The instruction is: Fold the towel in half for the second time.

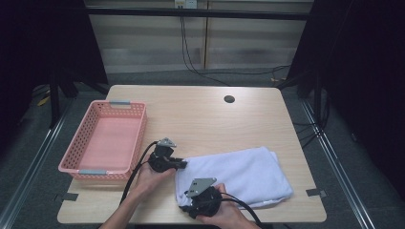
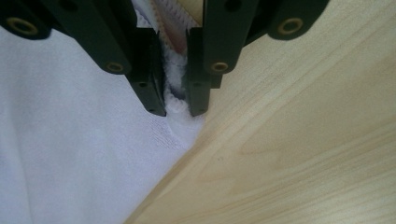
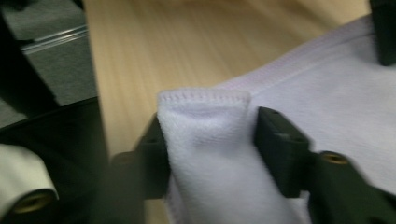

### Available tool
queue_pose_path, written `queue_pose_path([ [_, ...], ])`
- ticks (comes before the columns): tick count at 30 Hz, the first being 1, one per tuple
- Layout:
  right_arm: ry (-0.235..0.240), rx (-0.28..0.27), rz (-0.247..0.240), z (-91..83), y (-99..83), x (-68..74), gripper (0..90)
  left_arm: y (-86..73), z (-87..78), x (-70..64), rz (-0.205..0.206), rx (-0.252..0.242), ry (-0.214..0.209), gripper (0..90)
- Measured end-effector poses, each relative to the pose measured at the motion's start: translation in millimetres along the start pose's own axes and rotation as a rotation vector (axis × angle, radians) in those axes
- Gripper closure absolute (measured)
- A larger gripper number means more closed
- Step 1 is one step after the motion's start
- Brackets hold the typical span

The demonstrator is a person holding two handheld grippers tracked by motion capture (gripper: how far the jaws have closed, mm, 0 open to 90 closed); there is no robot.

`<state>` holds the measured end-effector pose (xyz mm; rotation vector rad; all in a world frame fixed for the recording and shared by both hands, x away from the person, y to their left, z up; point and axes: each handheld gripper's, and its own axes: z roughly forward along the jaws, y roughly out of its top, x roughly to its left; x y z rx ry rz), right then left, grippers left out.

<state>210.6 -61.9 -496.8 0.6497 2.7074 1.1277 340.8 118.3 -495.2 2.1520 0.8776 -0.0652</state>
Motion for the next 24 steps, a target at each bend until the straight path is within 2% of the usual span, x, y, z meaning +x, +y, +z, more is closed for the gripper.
queue_pose_path([
  [1,-0.015,0.004,0.009,-0.7,1.0,-2.8,68.5,0.9,-1.8,1.2,-0.021,-0.018,-0.016,80.8],
  [2,-0.024,0.016,0.022,-1.3,2.5,-4.9,73.9,2.5,-4.5,2.3,-0.036,-0.033,-0.034,81.1],
  [3,-0.008,0.015,0.038,-1.5,4.3,-8.8,76.4,4.6,-7.4,2.4,-0.043,-0.052,-0.046,81.4],
  [6,0.026,-0.025,0.092,-4.3,8.9,-15.9,77.8,14.2,-15.6,-1.6,-0.046,-0.079,-0.038,81.4],
  [8,0.031,-0.057,0.108,-9.9,15.8,-18.6,78.1,23.1,-23.9,-1.7,-0.074,-0.111,-0.05,81.4],
  [9,0.032,-0.075,0.107,-13.7,21.0,-20.0,78.1,28.8,-29.2,-2.5,-0.063,-0.113,-0.032,81.4],
  [13,0.041,-0.173,0.121,-30.9,48.3,-24.8,78.2,52.3,-59.2,-6.7,-0.078,-0.176,-0.011,81.6],
  [16,0.059,-0.256,0.127,-41.4,72.4,-25.1,78.2,68.8,-82.7,-11.4,-0.065,-0.199,0.034,81.6],
  [20,0.071,-0.364,0.127,-55.1,101.6,-25.5,78.2,89.8,-109.3,-16.2,-0.052,-0.232,0.052,81.5],
  [22,0.071,-0.41,0.131,-64.7,106.9,-26.6,78.2,98.1,-112.6,-21.5,-0.034,-0.24,0.061,81.3],
  [24,0.061,-0.443,0.148,-76.1,101.0,-29.4,78.2,102.8,-105.4,-25.9,-0.026,-0.23,0.054,81.1],
])
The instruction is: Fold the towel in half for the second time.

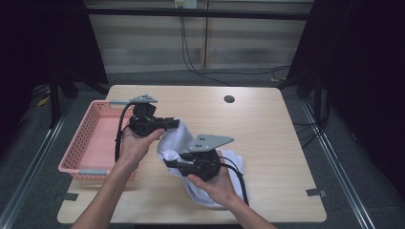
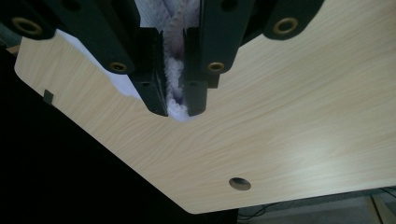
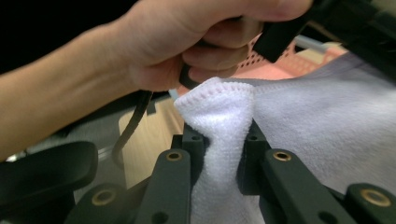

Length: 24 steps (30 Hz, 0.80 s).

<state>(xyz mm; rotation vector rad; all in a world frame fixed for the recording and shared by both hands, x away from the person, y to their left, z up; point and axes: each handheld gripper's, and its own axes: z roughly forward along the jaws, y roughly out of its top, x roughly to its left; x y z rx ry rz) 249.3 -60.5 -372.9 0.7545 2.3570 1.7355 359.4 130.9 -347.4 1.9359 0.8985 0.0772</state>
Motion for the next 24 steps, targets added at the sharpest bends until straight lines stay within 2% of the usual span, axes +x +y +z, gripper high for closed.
queue_pose_path([
  [4,-0.049,-0.016,0.04,-31.4,-24.1,-10.3,78.2,-7.0,38.9,-14.7,0.012,0.032,-0.045,80.6],
  [8,-0.138,-0.005,0.077,-64.9,-58.0,-17.8,77.9,-15.4,83.7,-34.1,0.024,0.095,-0.082,79.9],
  [10,-0.156,-0.025,0.126,-84.7,-75.3,-22.7,77.2,-18.2,104.1,-44.8,0.037,0.112,-0.103,79.0],
  [13,-0.202,0.011,0.17,-101.1,-95.7,-26.6,75.2,-24.6,132.9,-57.7,0.054,0.145,-0.131,75.1],
  [14,-0.213,0.023,0.189,-106.8,-103.0,-29.0,73.3,-26.1,138.8,-59.4,0.067,0.142,-0.15,73.8],
  [15,-0.228,0.04,0.2,-112.7,-109.6,-30.6,71.4,-27.3,143.2,-60.3,0.061,0.128,-0.178,70.2],
  [17,-0.282,0.053,0.209,-126.3,-119.0,-33.5,63.2,-27.1,143.4,-61.6,0.071,0.116,-0.221,60.0],
  [19,-0.317,0.071,0.224,-140.0,-123.8,-37.9,55.2,-25.5,133.1,-61.7,0.099,0.071,-0.211,51.4],
  [20,-0.333,0.082,0.235,-145.8,-125.1,-40.5,50.3,-25.1,125.4,-60.4,0.092,0.035,-0.21,48.5],
  [22,-0.362,0.096,0.236,-154.1,-123.6,-46.6,43.0,-27.1,108.4,-56.0,0.084,0.004,-0.195,47.8],
  [24,-0.394,0.086,0.221,-159.6,-117.3,-53.5,39.3,-36.8,92.9,-53.4,0.098,0.017,-0.189,50.4],
])
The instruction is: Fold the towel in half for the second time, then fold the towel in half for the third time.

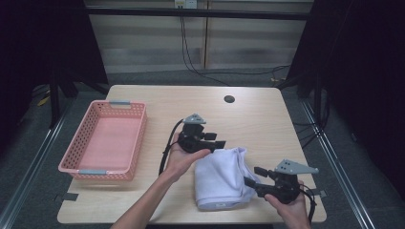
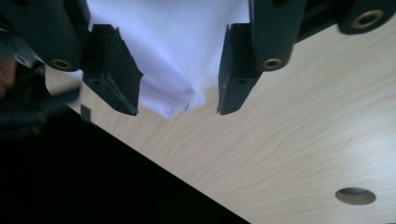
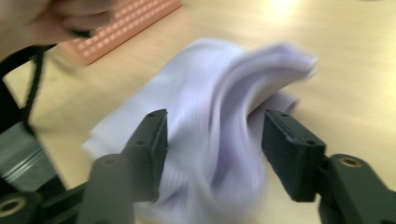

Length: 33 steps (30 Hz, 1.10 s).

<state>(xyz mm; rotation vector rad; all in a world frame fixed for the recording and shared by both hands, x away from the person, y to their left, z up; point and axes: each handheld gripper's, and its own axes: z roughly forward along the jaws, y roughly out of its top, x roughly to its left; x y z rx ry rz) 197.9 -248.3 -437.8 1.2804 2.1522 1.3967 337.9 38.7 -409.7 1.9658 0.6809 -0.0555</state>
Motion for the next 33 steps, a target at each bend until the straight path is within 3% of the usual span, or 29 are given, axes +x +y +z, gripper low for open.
queue_pose_path([
  [3,-0.039,-0.014,0.0,4.0,15.3,-14.1,38.0,-26.2,-15.0,-11.5,0.048,0.066,-0.011,61.8],
  [4,-0.046,-0.016,-0.005,8.2,19.5,-19.1,38.9,-35.6,-17.6,-17.7,0.055,0.095,-0.008,62.4],
  [7,-0.047,0.032,-0.047,31.2,30.0,-33.0,44.4,-66.6,-22.5,-33.6,0.097,0.144,-0.051,59.7],
  [8,-0.012,0.051,-0.051,40.8,32.5,-39.0,46.4,-74.9,-22.7,-36.2,0.103,0.144,-0.06,56.7],
  [10,-0.013,0.078,-0.051,60.7,36.4,-49.3,47.5,-87.0,-19.8,-37.8,0.082,0.134,-0.107,53.7],
  [11,0.0,0.097,-0.048,70.4,37.9,-54.6,47.7,-92.0,-15.5,-39.1,0.082,0.154,-0.142,54.9],
  [14,0.016,0.148,-0.058,95.5,37.9,-62.7,44.9,-104.9,0.4,-45.9,0.117,0.247,-0.124,56.9],
  [15,0.01,0.161,-0.066,102.4,37.2,-63.5,42.6,-108.2,3.0,-46.8,0.142,0.251,-0.081,58.4],
  [17,0.006,0.204,-0.087,113.0,35.6,-64.6,38.7,-109.3,3.1,-44.8,0.162,0.252,-0.079,60.7],
  [20,0.018,0.224,-0.076,120.0,31.2,-68.6,32.0,-110.5,1.3,-40.5,0.176,0.261,-0.072,62.4],
  [23,0.035,0.266,-0.059,121.6,25.8,-69.4,31.7,-111.6,-4.0,-36.8,0.174,0.264,-0.041,64.8],
  [26,0.039,0.299,-0.077,119.3,23.2,-66.6,31.7,-114.0,-12.0,-31.8,0.152,0.252,-0.026,63.6],
  [30,0.067,0.302,-0.087,115.7,23.1,-65.5,31.5,-116.3,-31.0,-27.5,0.089,0.231,-0.049,49.2],
  [33,0.114,0.283,-0.076,116.2,25.0,-69.4,28.0,-121.3,-44.2,-28.8,0.089,0.202,-0.03,39.2],
])
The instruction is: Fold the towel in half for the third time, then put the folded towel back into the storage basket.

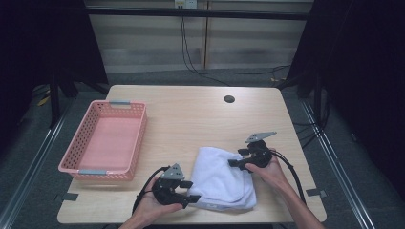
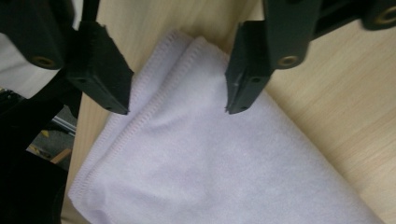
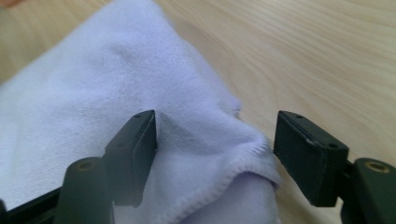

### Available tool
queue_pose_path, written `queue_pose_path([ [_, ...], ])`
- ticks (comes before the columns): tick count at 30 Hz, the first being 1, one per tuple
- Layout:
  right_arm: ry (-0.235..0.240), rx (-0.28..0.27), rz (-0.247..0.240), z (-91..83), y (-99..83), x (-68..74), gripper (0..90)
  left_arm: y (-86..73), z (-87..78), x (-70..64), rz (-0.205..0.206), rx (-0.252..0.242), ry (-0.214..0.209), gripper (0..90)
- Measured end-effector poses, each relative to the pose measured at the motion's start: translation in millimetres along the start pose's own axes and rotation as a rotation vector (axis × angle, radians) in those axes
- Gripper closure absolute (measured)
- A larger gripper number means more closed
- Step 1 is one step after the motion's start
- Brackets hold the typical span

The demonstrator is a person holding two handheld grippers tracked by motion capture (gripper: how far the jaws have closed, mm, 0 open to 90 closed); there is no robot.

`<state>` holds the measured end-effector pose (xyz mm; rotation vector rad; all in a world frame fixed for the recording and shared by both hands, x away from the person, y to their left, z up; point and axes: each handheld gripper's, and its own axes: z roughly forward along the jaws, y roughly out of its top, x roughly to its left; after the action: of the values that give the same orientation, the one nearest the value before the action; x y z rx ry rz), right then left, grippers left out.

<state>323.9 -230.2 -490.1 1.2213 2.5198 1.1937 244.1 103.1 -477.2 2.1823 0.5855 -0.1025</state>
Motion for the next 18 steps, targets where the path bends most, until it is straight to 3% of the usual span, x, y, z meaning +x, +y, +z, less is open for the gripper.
queue_pose_path([
  [2,0.029,-0.019,0.014,0.4,0.1,-2.0,27.0,-4.2,2.6,2.9,-0.038,0.006,0.004,32.0],
  [4,0.022,0.008,-0.002,4.6,-0.6,-2.1,22.7,-5.3,7.4,5.4,-0.051,0.022,0.035,31.3],
  [5,0.024,0.022,-0.002,6.0,-1.5,-2.4,22.6,-5.0,9.8,6.8,-0.067,0.028,0.014,30.9],
  [7,0.04,0.022,0.006,6.3,-2.0,-4.1,22.5,-4.3,13.9,6.0,-0.069,0.039,0.026,30.2],
  [8,0.04,0.028,0.001,7.0,-2.0,-4.7,22.0,-3.4,19.2,5.5,-0.089,0.045,0.005,30.4],
  [12,0.054,0.043,-0.01,11.0,-3.2,-5.2,21.7,-0.3,28.1,0.1,-0.062,0.066,0.043,27.1],
  [14,0.054,0.053,-0.029,10.9,-3.6,-2.1,22.9,-0.2,27.4,-0.4,-0.045,0.07,0.079,37.5],
  [15,0.074,0.064,-0.042,10.2,-3.3,-0.8,33.0,-0.4,27.3,0.3,-0.041,0.07,0.079,42.0],
  [18,0.119,0.065,-0.047,10.1,-3.9,-0.5,41.4,0.2,26.7,2.8,-0.05,0.072,0.064,54.8],
])
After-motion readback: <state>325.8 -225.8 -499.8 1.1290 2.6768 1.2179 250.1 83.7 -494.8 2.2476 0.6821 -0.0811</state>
